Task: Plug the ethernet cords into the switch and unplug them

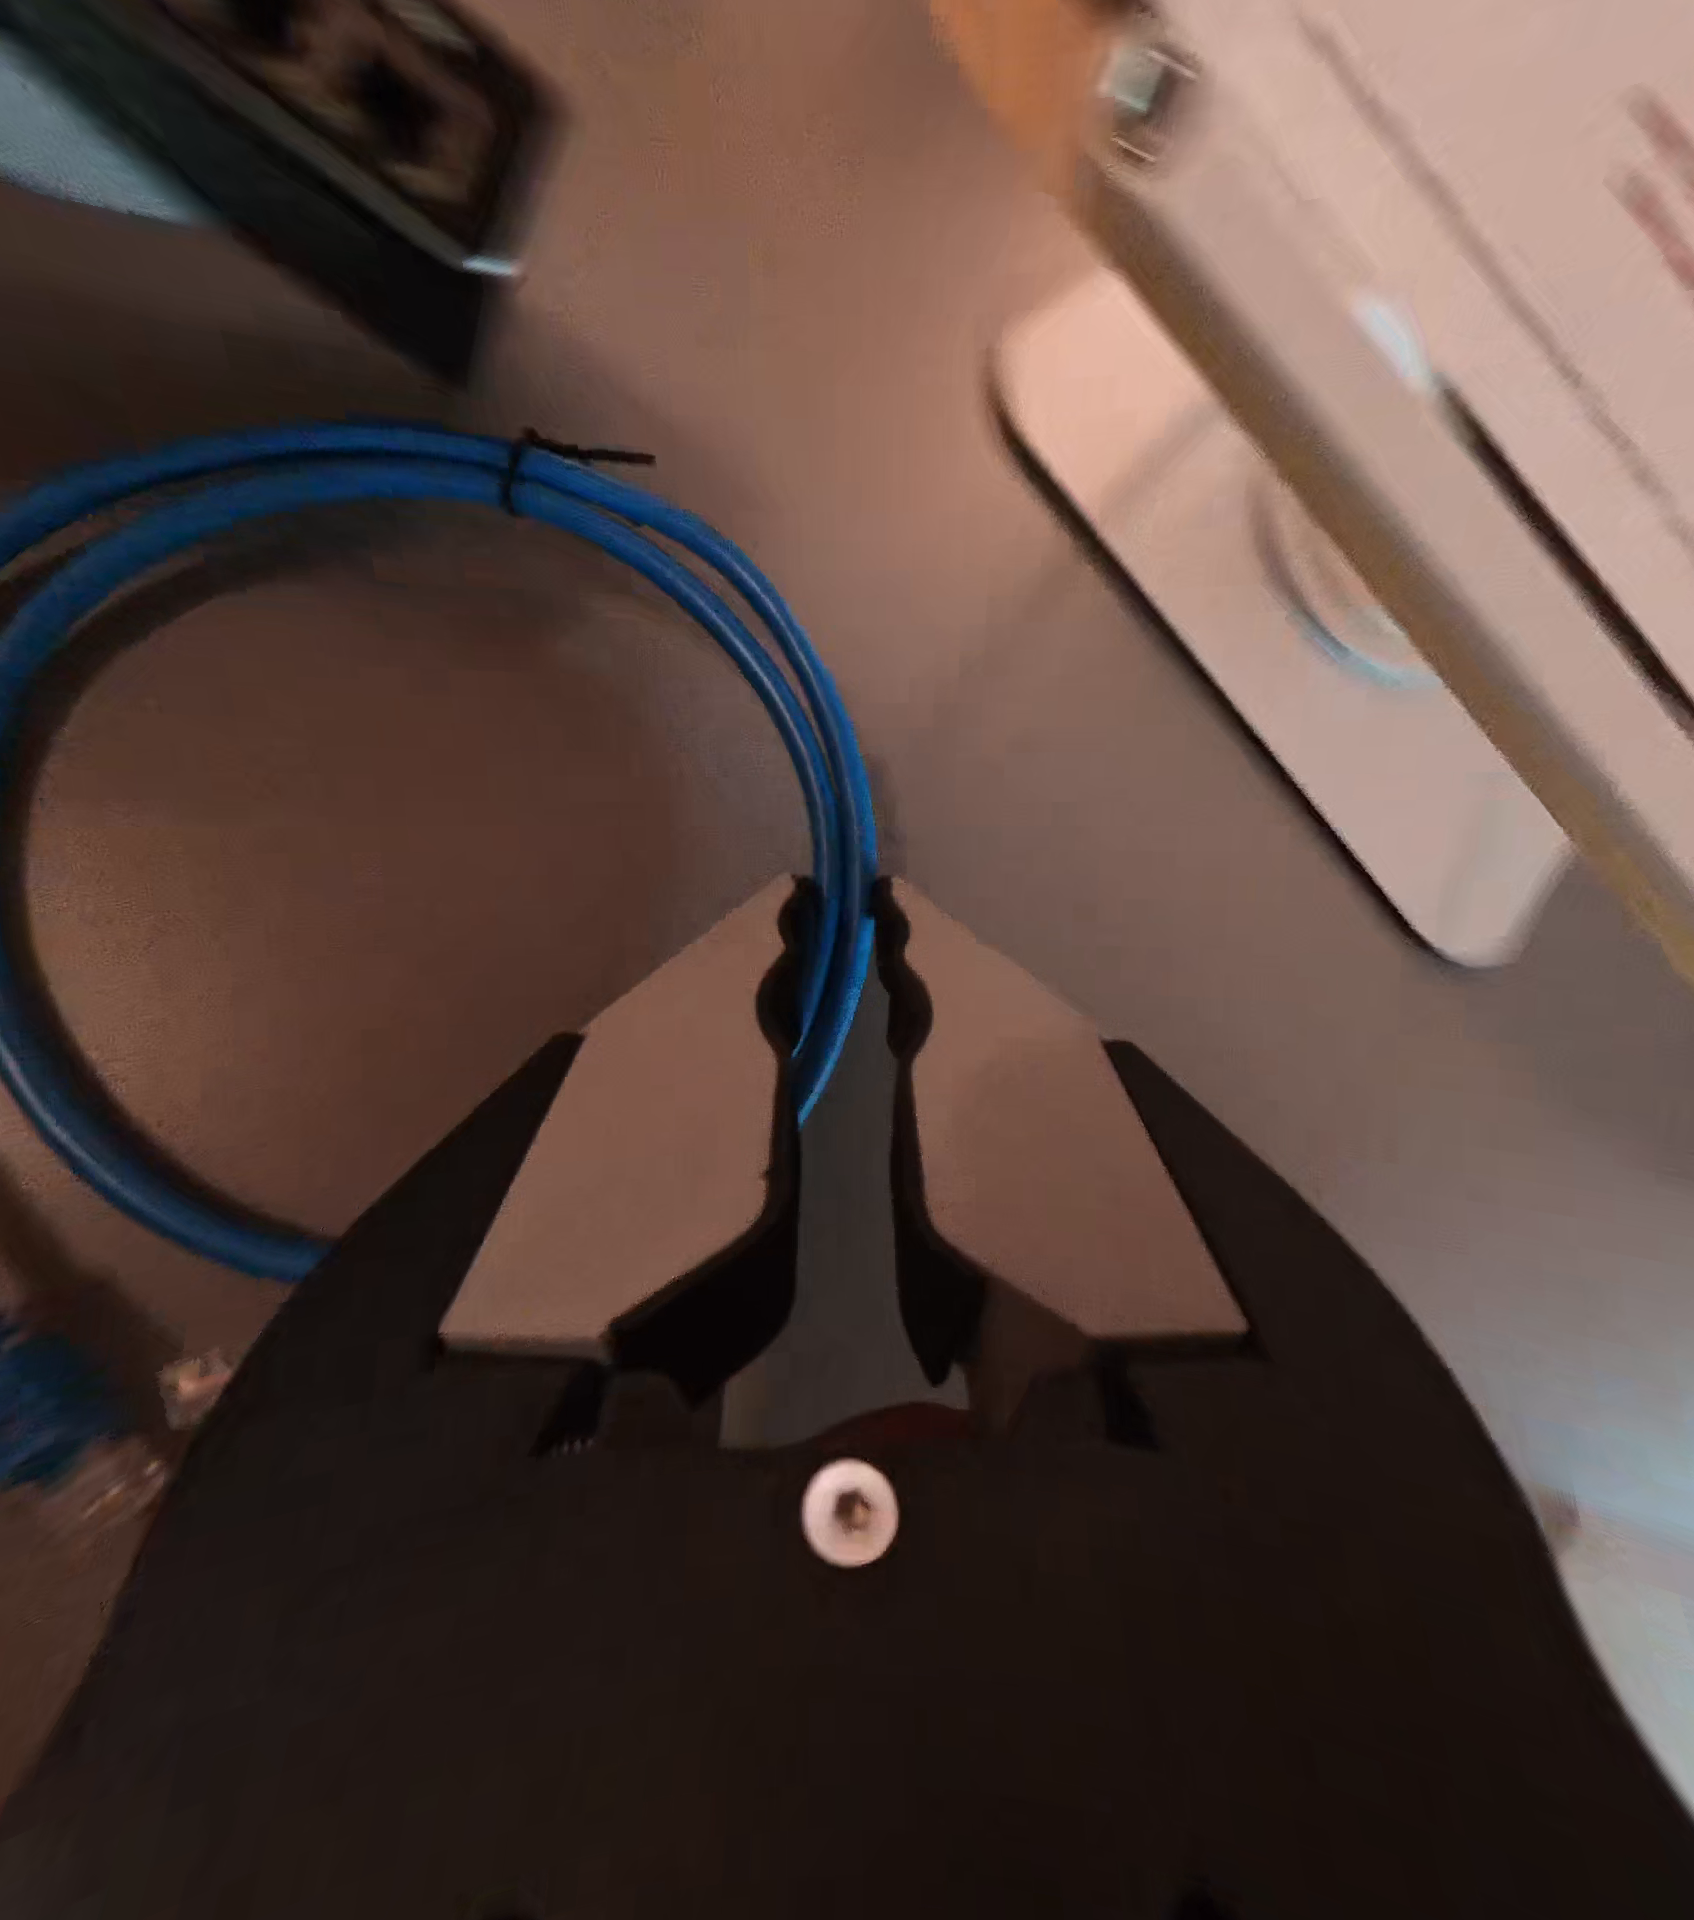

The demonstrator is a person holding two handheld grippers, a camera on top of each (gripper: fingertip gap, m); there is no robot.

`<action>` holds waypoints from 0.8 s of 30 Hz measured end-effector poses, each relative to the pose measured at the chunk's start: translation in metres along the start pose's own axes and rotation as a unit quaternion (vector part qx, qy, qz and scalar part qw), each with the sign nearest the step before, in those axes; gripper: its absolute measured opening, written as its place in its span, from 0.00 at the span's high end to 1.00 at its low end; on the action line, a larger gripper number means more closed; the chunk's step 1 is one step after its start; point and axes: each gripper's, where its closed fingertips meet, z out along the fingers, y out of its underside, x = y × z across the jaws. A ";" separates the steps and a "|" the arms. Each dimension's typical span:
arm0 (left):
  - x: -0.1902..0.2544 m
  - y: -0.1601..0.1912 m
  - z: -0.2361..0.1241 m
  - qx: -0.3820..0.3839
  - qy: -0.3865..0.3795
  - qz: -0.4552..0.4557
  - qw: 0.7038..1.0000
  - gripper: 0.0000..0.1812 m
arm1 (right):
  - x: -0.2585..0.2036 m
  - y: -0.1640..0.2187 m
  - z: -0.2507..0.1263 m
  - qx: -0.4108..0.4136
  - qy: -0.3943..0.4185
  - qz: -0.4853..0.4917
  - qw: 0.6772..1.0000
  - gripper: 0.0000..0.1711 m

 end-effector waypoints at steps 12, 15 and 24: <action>0.013 0.002 0.002 -0.008 0.032 0.004 0.999 0.82 | 0.020 0.034 -0.003 -0.047 0.006 0.082 0.996 0.95; 0.017 0.005 0.005 -0.013 0.047 -0.004 0.999 0.83 | 0.021 0.030 -0.007 -0.038 0.012 0.064 0.997 0.95; 0.020 0.012 0.006 -0.029 0.076 -0.037 0.996 0.83 | -0.054 -0.010 -0.048 0.103 -0.195 -0.014 0.975 0.93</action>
